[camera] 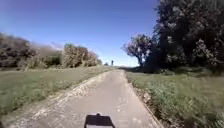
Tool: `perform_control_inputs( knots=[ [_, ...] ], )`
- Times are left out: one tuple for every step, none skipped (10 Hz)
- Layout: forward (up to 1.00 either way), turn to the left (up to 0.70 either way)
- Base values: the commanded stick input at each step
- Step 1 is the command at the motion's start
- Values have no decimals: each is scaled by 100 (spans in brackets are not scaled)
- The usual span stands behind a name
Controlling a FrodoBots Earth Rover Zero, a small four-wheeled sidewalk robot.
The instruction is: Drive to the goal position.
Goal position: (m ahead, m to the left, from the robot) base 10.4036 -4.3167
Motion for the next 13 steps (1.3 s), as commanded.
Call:
perform_control_inputs(
  knots=[
    [50, 0],
    [50, 0],
    [50, 0],
    [50, 0],
    [50, 0],
    [50, 0],
    [50, 0],
    [50, 0],
    [50, 0],
    [50, 0],
    [50, 0],
    [50, 0],
    [50, 0]
  ],
)
